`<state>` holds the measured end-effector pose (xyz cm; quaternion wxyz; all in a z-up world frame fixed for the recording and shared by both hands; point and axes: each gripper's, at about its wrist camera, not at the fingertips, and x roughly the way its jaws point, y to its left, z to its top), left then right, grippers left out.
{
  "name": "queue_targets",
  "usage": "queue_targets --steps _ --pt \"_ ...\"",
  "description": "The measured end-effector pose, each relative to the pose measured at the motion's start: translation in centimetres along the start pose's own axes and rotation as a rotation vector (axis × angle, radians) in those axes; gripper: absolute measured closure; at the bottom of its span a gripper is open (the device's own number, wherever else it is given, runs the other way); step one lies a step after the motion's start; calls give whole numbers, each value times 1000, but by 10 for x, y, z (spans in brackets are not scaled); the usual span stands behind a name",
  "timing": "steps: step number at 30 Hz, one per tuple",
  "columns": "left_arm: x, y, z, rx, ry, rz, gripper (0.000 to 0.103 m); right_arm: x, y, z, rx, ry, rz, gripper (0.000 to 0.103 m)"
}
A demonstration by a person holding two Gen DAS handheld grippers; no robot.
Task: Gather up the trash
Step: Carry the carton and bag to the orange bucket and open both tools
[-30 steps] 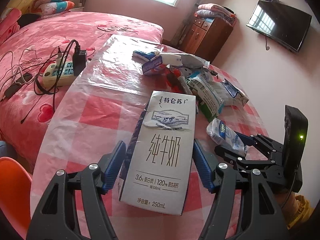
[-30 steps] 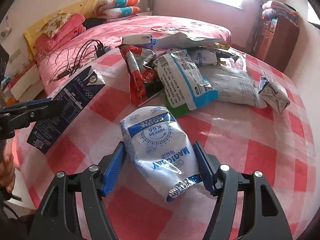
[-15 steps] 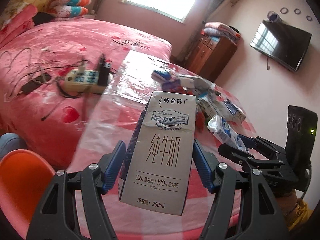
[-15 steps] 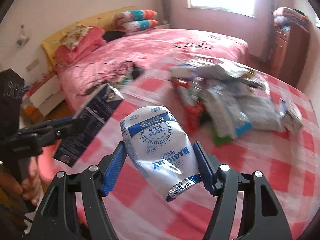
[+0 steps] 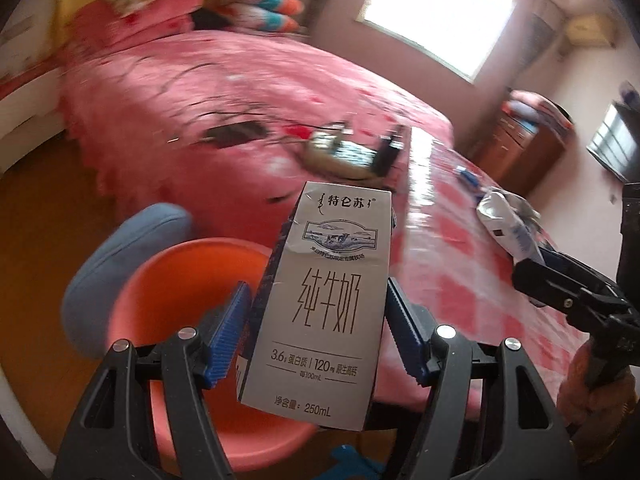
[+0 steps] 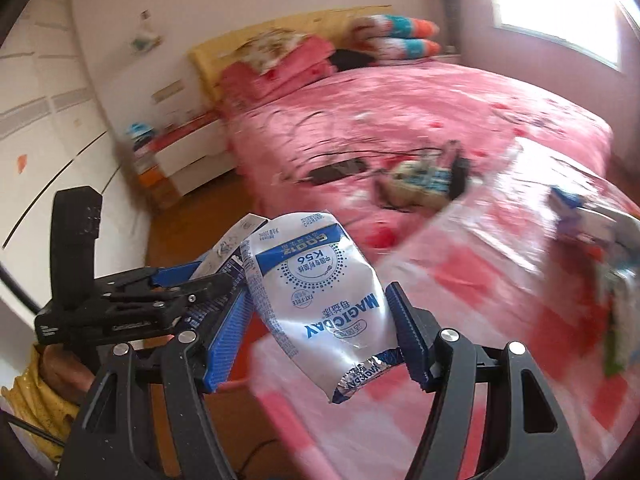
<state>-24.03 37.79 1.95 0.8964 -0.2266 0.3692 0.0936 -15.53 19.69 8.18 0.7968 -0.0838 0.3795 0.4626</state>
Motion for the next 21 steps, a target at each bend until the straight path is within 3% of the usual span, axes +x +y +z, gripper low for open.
queue_targets --steps 7,8,9,10,17,21 --pt "2 57 -15 -87 -7 115 35 59 51 2 -72 82 93 33" --pt "5 63 -17 -94 -5 139 34 70 56 1 -79 96 100 31" --pt "9 68 -19 -102 3 162 33 75 59 -1 -80 111 104 23" --pt "13 73 -20 -113 9 180 27 80 60 -4 -71 123 102 20" --pt "17 91 -22 -133 -50 225 20 65 32 -10 39 86 84 14" --pt "10 88 -24 -117 -148 162 16 42 13 -13 79 6 49 11"
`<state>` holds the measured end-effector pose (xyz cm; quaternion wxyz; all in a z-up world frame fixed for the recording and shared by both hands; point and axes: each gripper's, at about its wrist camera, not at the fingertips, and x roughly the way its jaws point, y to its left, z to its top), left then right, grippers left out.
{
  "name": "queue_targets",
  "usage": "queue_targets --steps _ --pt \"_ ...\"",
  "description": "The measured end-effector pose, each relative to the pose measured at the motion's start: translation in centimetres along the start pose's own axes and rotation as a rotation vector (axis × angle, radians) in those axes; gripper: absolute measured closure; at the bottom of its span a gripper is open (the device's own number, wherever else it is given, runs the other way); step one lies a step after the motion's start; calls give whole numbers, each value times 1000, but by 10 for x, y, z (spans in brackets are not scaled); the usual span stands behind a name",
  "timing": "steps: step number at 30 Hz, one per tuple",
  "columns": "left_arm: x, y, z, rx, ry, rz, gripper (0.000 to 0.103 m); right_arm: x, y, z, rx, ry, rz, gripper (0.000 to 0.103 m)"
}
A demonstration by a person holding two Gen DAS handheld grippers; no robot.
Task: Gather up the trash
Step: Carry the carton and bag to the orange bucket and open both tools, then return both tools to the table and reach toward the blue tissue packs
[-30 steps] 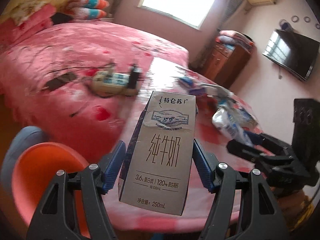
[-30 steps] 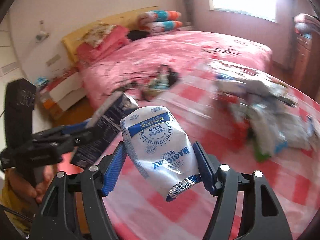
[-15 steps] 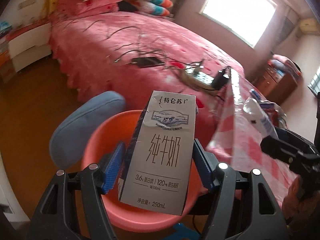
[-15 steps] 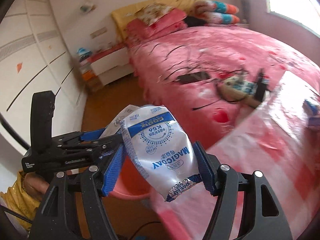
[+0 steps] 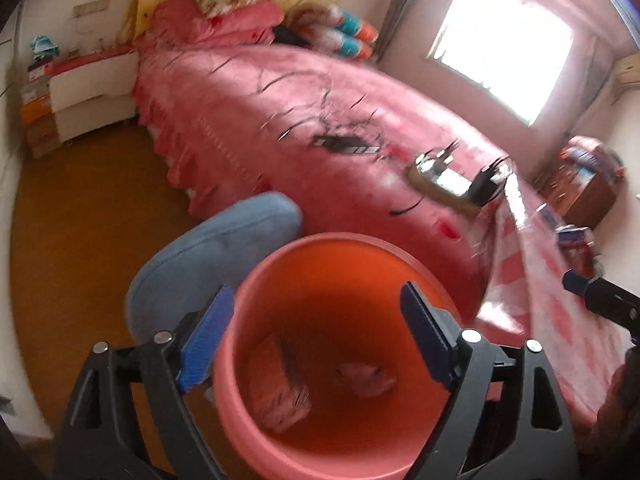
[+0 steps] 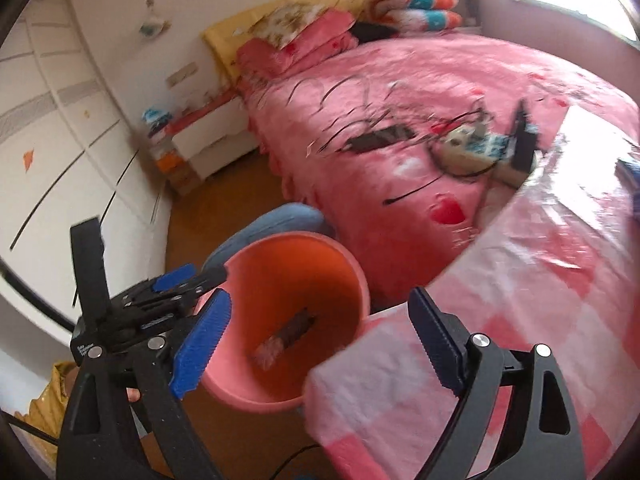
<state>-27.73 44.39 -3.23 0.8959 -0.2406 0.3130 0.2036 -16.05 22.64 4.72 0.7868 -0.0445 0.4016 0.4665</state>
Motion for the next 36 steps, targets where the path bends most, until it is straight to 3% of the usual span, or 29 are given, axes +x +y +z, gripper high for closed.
queue_targets --steps 3,10,16,21,28,36 --pt "-6 -10 -1 19 -50 -31 15 -19 -15 -5 27 -76 -25 10" --pt "-10 -36 0 68 -48 -25 15 -59 -43 -20 33 -236 -66 5" --pt "-11 -56 -2 102 13 72 15 -74 -59 -33 55 -257 -44 5" --pt "-9 -70 -3 110 67 100 15 -81 -84 -44 158 -221 -25 5" --pt "-10 -105 -7 176 98 103 15 -103 -110 -54 237 -215 -99 5" --pt "-11 -147 -10 238 119 68 15 -135 -138 -65 278 -275 -140 5"
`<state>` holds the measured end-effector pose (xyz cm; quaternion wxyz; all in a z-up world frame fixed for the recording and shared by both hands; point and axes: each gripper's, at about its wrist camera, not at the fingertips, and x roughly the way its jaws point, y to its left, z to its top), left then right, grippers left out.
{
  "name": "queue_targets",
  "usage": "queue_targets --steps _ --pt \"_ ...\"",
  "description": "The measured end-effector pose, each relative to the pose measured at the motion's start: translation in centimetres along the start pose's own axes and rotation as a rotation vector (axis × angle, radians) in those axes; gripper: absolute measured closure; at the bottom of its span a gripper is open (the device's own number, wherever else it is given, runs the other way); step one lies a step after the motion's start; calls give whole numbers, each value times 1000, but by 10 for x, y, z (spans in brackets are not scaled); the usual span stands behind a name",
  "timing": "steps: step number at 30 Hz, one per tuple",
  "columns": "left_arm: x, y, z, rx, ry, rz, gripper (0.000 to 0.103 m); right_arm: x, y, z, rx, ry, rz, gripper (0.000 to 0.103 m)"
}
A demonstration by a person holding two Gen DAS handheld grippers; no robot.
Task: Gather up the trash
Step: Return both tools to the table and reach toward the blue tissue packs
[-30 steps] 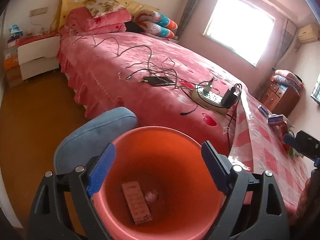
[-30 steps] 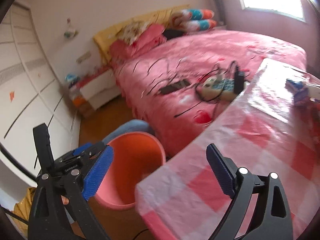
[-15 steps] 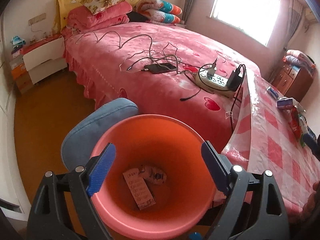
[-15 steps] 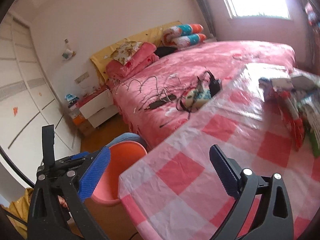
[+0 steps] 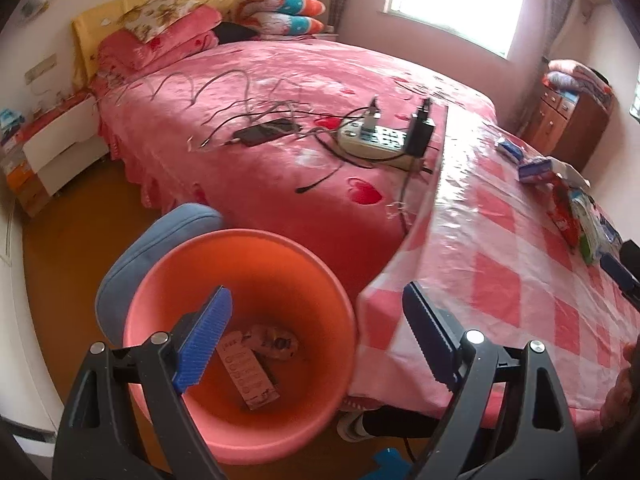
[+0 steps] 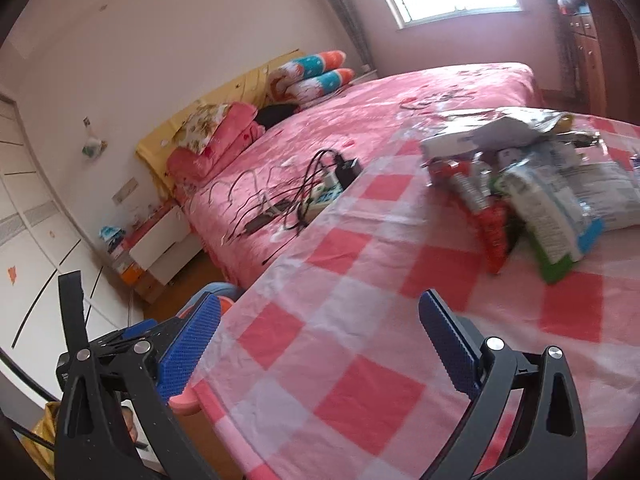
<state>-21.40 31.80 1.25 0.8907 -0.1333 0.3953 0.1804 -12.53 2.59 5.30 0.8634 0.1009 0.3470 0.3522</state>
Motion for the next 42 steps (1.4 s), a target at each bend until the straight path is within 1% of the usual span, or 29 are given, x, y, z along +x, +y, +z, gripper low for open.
queue_targets --steps 8,11,17,19,22,24,28,30,33,36,38,42 --pt "-10 -40 7 54 5 -48 15 -22 -34 9 48 -38 -38 5" --pt "-15 -58 9 87 7 -60 15 -30 -51 11 89 -55 -42 5" --pt "-24 -95 16 135 10 -90 15 -48 -84 16 137 -84 -98 5" --pt "-27 -109 21 153 12 -103 15 -53 -96 17 161 -90 -103 5" --pt "-32 -129 34 159 10 -126 15 -61 -113 19 200 -101 -118 5" --pt "-33 -144 47 156 10 -161 15 -67 -124 20 217 -109 -122 5" --pt "-27 -188 85 178 11 -208 15 -77 -138 22 229 -121 -141 5" --pt "-17 -211 108 195 13 -237 15 -82 -145 23 230 -128 -146 5" --pt "6 -246 138 241 27 -254 15 -86 -155 25 235 -133 -166 5" --pt "49 -282 170 287 89 -282 15 -85 -165 24 253 -125 -169 5" --pt "75 -301 185 320 112 -271 15 -83 -169 23 269 -115 -158 5" --pt "125 -333 207 371 166 -282 15 -78 -175 22 287 -103 -141 5"
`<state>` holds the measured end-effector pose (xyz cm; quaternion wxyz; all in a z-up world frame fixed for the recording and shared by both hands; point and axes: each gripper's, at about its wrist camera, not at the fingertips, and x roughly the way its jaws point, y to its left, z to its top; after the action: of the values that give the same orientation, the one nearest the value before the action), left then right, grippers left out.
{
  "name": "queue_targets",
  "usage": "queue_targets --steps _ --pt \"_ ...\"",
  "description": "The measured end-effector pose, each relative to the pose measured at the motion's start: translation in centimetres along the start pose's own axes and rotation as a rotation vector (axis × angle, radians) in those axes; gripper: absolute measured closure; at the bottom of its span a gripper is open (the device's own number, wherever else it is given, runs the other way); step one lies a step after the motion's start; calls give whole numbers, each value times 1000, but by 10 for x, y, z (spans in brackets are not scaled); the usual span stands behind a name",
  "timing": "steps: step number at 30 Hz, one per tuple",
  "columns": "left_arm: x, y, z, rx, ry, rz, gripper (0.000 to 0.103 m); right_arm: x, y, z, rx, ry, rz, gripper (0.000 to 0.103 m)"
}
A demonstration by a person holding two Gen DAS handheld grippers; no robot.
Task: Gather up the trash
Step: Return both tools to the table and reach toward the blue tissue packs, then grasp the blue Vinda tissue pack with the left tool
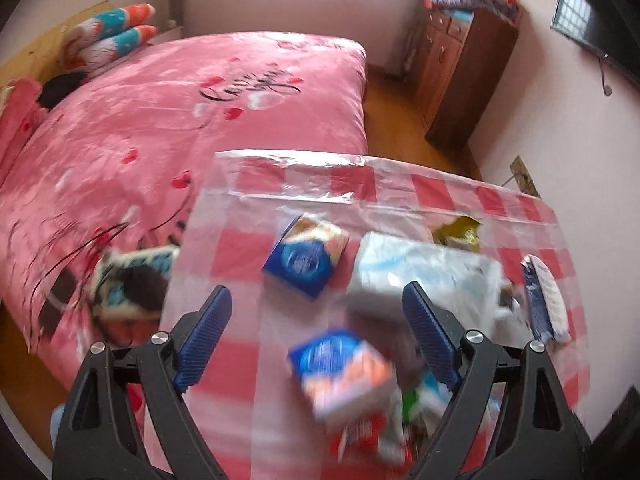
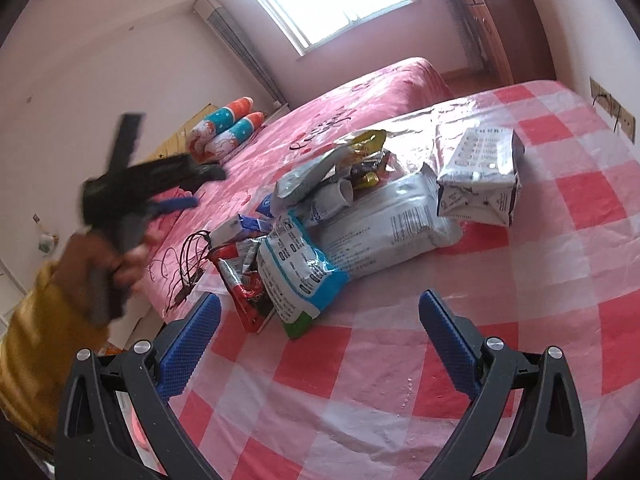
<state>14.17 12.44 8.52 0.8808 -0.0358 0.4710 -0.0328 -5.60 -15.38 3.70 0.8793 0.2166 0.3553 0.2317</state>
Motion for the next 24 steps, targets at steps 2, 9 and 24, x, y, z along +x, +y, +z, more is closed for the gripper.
queue_targets --steps 2,9,24 --pt "23 -3 14 27 33 3 15 1 -3 0 14 4 9 5" --pt "83 -8 30 96 144 -3 16 -1 -13 1 57 -3 30 5" --pt "101 -8 8 82 180 -36 40 4 -17 0 67 30 36 5"
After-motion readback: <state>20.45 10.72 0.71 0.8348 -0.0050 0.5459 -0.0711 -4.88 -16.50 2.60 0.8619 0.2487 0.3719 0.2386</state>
